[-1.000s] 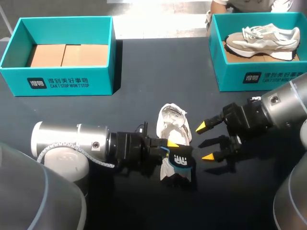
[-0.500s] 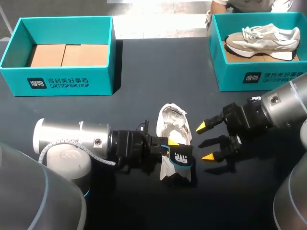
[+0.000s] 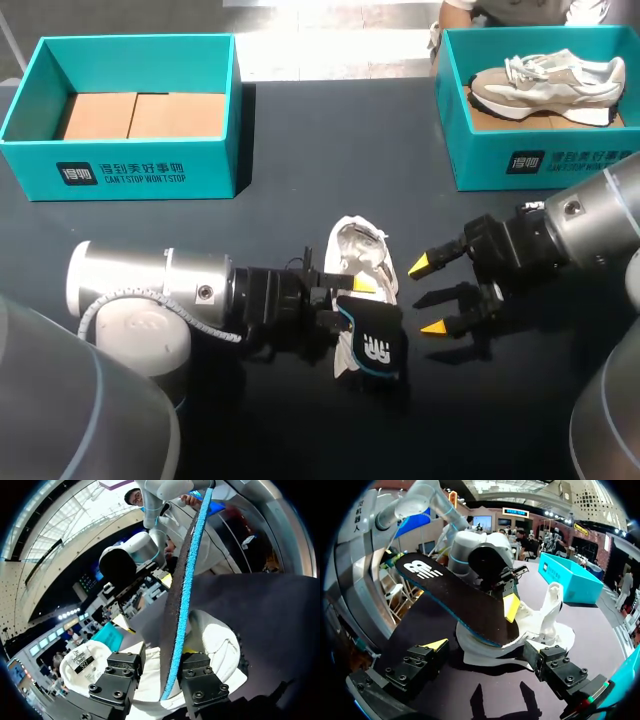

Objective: Take the shoe out of the shoebox, open the shoe tongue, remove and reinsert the insole, then place the shoe into the shoebox

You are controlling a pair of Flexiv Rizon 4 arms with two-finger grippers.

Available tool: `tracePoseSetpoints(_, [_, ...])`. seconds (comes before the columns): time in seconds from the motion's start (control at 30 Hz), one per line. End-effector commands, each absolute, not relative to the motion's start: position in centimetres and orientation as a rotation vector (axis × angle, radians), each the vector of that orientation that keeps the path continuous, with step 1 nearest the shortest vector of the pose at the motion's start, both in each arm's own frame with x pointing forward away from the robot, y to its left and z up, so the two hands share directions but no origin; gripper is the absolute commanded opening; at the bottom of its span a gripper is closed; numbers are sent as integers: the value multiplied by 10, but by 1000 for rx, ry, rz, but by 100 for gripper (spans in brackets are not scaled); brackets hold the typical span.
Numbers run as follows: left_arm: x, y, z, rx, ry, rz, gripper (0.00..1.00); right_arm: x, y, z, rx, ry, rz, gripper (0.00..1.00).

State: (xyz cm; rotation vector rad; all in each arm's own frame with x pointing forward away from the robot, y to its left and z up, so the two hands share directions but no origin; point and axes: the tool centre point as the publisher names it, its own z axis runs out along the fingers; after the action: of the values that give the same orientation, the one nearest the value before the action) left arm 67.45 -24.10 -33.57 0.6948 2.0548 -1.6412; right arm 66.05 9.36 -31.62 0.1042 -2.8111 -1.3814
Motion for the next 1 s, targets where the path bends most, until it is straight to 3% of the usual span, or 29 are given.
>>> tracePoseSetpoints(0.03, [671,-241,-333,691,2067,-1633,33,660,96,-317,101,-2816,-1376,100])
tracePoseSetpoints(0.53, [663,-240,-327,653,2097,-1647,35,660,96,-317,101,-2816,-1376,100])
tracePoseSetpoints(1.0, [644,-240,-316,600,2122,-1617,30,660,96,-317,101,-2816,-1376,100])
